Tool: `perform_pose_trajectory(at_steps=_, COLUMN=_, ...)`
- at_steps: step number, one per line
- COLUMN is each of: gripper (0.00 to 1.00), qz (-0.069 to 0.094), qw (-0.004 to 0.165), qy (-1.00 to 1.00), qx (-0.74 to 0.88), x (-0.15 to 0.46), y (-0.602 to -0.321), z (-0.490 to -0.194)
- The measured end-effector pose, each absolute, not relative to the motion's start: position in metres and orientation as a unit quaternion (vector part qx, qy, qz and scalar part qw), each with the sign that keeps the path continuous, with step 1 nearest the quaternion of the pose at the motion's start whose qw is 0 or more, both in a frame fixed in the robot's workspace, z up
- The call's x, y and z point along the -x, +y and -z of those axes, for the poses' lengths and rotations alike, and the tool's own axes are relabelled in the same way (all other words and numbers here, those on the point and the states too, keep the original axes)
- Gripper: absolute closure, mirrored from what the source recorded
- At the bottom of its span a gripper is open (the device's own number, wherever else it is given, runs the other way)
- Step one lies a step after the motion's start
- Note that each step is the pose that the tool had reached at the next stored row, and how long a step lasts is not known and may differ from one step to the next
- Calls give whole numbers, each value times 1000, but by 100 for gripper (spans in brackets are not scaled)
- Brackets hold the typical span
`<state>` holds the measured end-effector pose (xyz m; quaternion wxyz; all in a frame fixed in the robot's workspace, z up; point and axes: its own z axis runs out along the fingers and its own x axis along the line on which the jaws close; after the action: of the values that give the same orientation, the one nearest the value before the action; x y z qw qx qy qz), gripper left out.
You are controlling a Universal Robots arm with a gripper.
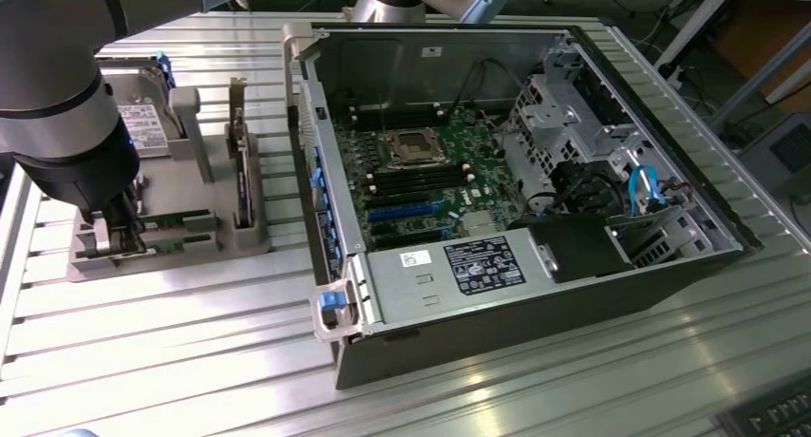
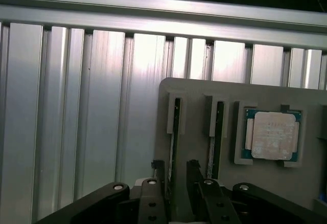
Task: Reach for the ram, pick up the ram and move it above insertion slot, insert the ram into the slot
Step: 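Pick up the ram and move it above insertion slot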
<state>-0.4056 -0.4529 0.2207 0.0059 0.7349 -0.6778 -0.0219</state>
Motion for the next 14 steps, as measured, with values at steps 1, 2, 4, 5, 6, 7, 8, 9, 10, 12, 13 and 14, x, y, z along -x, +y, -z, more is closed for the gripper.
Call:
perform_pose_trajectory(at_steps=1, gripper=69, qz=22, qw=6, qy=-678, qx=-735, x=406, y=-453, z=-221)
perform_pose_trajectory(at_steps=2, gripper=69, qz=22, qw=6, qy=-678, qx=-735, x=405, y=-453, z=-220)
perform_pose_trajectory(at_steps=4, gripper=69, qz=21, qw=5, qy=-678, qx=-735, x=405, y=-452, z=-219)
perform_pose_trajectory(at_steps=5, gripper=69, qz=21, qw=5, qy=-678, qx=-735, x=404, y=-452, z=-218)
perform_pose_trajectory(at_steps=6, gripper=69, qz=21, qw=5, qy=-678, qx=-735, x=404, y=-452, z=-217)
perform_pose_trajectory(at_steps=7, gripper=69, qz=20, qw=5, qy=-678, qx=-735, x=403, y=-451, z=-216)
perform_pose_trajectory(at_steps=8, gripper=69, qz=20, qw=4, qy=-678, qx=-735, x=403, y=-451, z=-215)
perform_pose_trajectory(at_steps=9, gripper=69, qz=20, qw=4, qy=-678, qx=-735, x=402, y=-451, z=-215)
perform_pose_trajectory(at_steps=10, gripper=69, qz=20, qw=4, qy=-678, qx=-735, x=402, y=-451, z=-214)
perform_pose_trajectory(at_steps=12, gripper=69, qz=19, qw=4, qy=-678, qx=-735, x=402, y=-450, z=-213)
perform_pose_trajectory(at_steps=13, gripper=69, qz=19, qw=3, qy=-678, qx=-735, x=402, y=-450, z=-212)
perform_pose_trajectory(at_steps=14, gripper=69, qz=19, qw=2, qy=-678, qx=-735, x=402, y=-450, z=-209)
